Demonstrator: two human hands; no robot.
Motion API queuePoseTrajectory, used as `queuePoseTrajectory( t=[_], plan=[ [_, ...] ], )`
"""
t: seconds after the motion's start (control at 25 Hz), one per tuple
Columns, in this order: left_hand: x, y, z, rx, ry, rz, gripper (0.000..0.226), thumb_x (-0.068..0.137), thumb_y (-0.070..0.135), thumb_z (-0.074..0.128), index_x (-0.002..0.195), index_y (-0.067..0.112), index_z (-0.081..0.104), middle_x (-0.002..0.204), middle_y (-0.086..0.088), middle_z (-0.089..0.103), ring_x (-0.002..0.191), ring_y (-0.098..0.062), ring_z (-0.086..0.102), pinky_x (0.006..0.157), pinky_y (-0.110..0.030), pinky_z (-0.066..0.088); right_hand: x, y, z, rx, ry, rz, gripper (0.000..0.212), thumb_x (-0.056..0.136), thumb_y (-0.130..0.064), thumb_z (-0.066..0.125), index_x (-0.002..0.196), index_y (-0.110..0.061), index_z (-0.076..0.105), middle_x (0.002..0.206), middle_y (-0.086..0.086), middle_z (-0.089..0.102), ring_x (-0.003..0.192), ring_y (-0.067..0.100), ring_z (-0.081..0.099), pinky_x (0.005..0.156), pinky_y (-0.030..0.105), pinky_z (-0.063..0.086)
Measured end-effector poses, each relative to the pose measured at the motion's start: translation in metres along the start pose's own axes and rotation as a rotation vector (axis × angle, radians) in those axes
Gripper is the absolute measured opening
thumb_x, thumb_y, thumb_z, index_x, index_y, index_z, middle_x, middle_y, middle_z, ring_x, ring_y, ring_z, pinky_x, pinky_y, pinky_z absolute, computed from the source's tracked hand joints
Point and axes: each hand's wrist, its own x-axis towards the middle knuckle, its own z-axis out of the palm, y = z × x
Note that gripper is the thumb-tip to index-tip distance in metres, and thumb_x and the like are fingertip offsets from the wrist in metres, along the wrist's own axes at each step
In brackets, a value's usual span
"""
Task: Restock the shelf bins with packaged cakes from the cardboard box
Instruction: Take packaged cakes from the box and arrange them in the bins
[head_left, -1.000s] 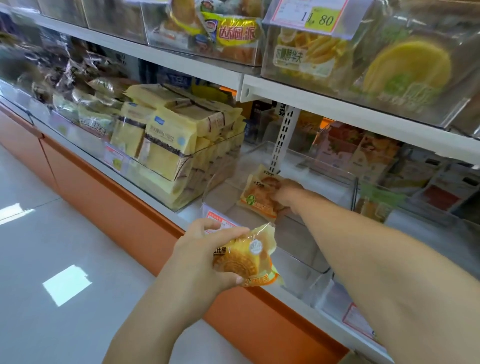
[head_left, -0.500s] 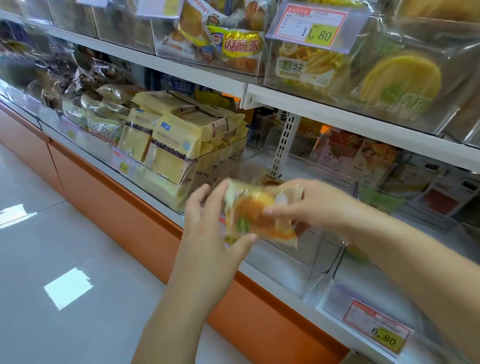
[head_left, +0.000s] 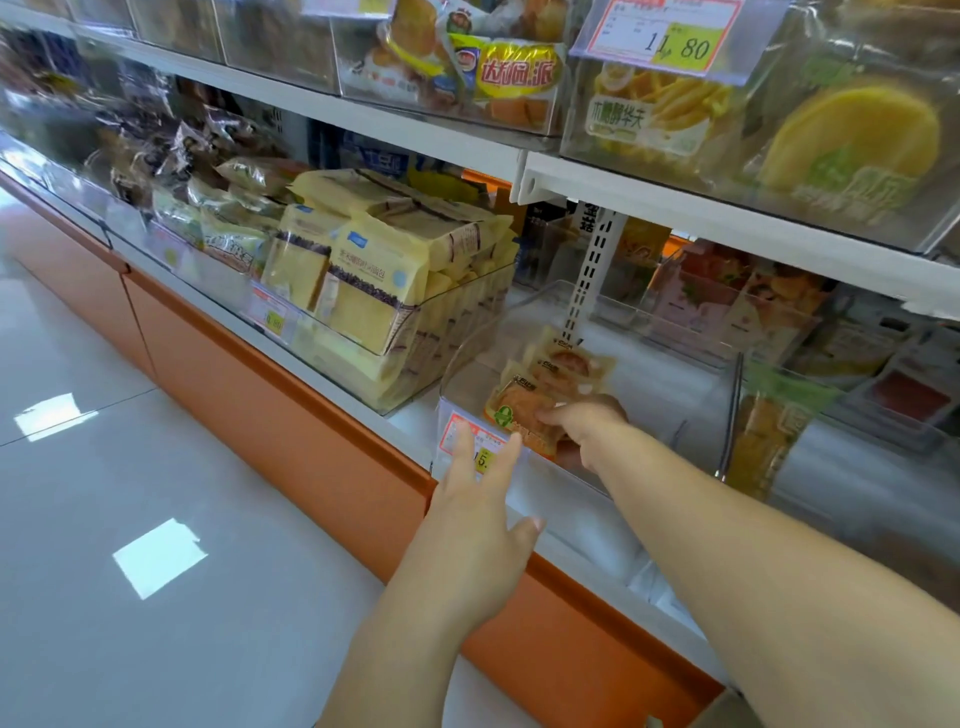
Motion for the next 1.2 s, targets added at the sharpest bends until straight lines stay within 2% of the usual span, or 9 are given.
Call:
queuePoseTrajectory(
  t=[0.12, 0.32, 0.4, 0.52, 0.68, 0.8, 0.88, 1.04, 1.2],
  plan=[
    [0.0, -0.001, 0.001, 0.024, -0.032, -0.005, 0.069, 0.1, 0.039, 0.05, 0.151, 0.051, 0.006, 0.158, 0.017, -0.027, 0.152, -0.013, -0.001, 0.119, -0.036, 0.023, 0.008, 0.005, 0.001, -0.019, 0.017, -0.046, 0.074, 0.058, -0.025, 0.091, 0.12, -0.007, 0.056, 0.103, 0.016, 0.069, 0.083, 0.031, 0.07, 0.053, 0.043, 0.06],
    [-0.003, 0.014, 0.0, 0.035, -0.052, 0.021, 0.07, 0.099, 0.038, 0.051, 0.153, 0.046, 0.007, 0.16, 0.016, -0.024, 0.152, -0.014, 0.0, 0.117, -0.034, 0.022, -0.016, -0.005, -0.013, -0.071, -0.059, -0.075, 0.093, 0.057, -0.041, 0.088, 0.129, -0.008, 0.042, 0.121, 0.007, 0.062, 0.109, 0.027, 0.061, 0.089, 0.04, 0.052],
    [-0.01, 0.02, -0.001, 0.055, -0.065, 0.027, 0.071, 0.099, 0.04, 0.052, 0.153, 0.045, 0.007, 0.161, 0.014, -0.021, 0.152, -0.015, 0.002, 0.117, -0.034, 0.021, -0.048, -0.014, -0.029, -0.192, -0.013, -0.228, 0.086, 0.071, -0.04, 0.079, 0.136, -0.014, 0.028, 0.124, 0.002, 0.057, 0.102, 0.018, 0.061, 0.088, 0.035, 0.051],
    [-0.023, 0.033, -0.004, 0.106, -0.074, 0.026, 0.072, 0.097, 0.043, 0.053, 0.153, 0.044, 0.007, 0.164, 0.007, -0.014, 0.152, -0.019, 0.007, 0.118, -0.034, 0.02, -0.112, -0.013, -0.064, -0.251, 0.009, -0.501, 0.073, 0.091, -0.031, 0.063, 0.149, -0.023, 0.02, 0.124, -0.008, 0.042, 0.07, -0.014, 0.057, 0.083, 0.025, 0.042],
    [-0.046, 0.06, 0.008, 0.146, -0.106, 0.119, 0.069, 0.095, 0.043, 0.057, 0.154, 0.037, 0.02, 0.163, 0.004, 0.015, 0.146, -0.016, 0.026, 0.113, -0.031, 0.027, -0.185, 0.025, -0.126, -0.22, 0.028, -0.641, 0.062, 0.092, -0.032, 0.062, 0.146, -0.032, 0.03, 0.123, -0.011, 0.051, 0.107, 0.002, 0.056, 0.076, 0.018, 0.045],
    [-0.068, 0.09, 0.032, 0.14, -0.227, 0.197, 0.063, 0.093, 0.043, 0.06, 0.149, 0.036, 0.033, 0.146, 0.005, 0.046, 0.122, -0.012, 0.054, 0.098, -0.028, 0.042, -0.228, 0.081, -0.189, -0.311, 0.084, -0.581, 0.05, 0.092, -0.029, 0.061, 0.137, -0.036, 0.041, 0.116, -0.015, 0.054, 0.098, 0.001, 0.059, 0.069, 0.016, 0.046],
    [-0.088, 0.11, 0.057, 0.196, -0.365, 0.251, 0.061, 0.092, 0.044, 0.062, 0.147, 0.036, 0.038, 0.138, 0.007, 0.054, 0.113, -0.01, 0.059, 0.096, -0.028, 0.045, -0.245, 0.13, -0.231, -0.443, 0.08, -0.481, 0.042, 0.091, -0.028, 0.063, 0.13, -0.033, 0.049, 0.113, -0.012, 0.058, 0.091, 0.006, 0.062, 0.07, 0.021, 0.049],
    [-0.12, 0.133, 0.126, 0.382, -0.669, 0.361, 0.065, 0.09, 0.044, 0.065, 0.148, 0.033, 0.038, 0.142, 0.005, 0.053, 0.122, -0.013, 0.056, 0.099, -0.022, 0.04, -0.263, 0.238, -0.296, -0.815, -0.125, -0.122, 0.041, 0.091, -0.028, 0.062, 0.131, -0.028, 0.052, 0.119, -0.006, 0.062, 0.105, 0.012, 0.06, 0.09, 0.026, 0.046],
    [-0.134, 0.116, 0.197, 0.622, -0.832, 0.406, 0.065, 0.089, 0.037, 0.066, 0.147, 0.026, 0.04, 0.147, -0.002, 0.049, 0.132, -0.022, 0.047, 0.104, -0.027, 0.036, -0.265, 0.315, -0.324, -0.933, -0.301, 0.021, 0.056, 0.088, -0.015, 0.057, 0.139, -0.034, 0.044, 0.137, 0.0, 0.051, 0.124, 0.015, 0.049, 0.103, 0.023, 0.038]
  ],
)
